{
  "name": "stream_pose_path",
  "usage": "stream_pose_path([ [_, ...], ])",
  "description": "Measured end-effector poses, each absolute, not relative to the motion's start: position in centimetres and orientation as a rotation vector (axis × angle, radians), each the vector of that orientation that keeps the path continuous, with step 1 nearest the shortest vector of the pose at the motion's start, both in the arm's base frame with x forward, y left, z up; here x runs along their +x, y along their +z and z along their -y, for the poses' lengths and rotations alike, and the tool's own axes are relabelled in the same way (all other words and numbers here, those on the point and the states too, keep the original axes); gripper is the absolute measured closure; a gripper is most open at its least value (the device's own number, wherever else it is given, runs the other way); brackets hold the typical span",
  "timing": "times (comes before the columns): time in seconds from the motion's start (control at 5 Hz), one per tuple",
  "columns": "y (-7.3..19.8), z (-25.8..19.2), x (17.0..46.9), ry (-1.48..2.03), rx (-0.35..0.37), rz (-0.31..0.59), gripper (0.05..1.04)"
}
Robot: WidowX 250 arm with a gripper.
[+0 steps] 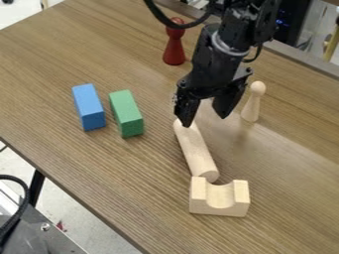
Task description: Put the cylinder block on top of the arch
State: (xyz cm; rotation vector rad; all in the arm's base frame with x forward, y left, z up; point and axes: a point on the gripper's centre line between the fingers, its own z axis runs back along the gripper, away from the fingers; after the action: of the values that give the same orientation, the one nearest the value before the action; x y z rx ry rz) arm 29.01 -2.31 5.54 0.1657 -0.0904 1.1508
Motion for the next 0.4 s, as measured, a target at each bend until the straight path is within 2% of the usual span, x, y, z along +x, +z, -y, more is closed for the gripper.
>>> stream_pose_path([
  [0.4, 3.9, 1.9, 27.9, 1.148, 0.219, 0.106, 0.083],
])
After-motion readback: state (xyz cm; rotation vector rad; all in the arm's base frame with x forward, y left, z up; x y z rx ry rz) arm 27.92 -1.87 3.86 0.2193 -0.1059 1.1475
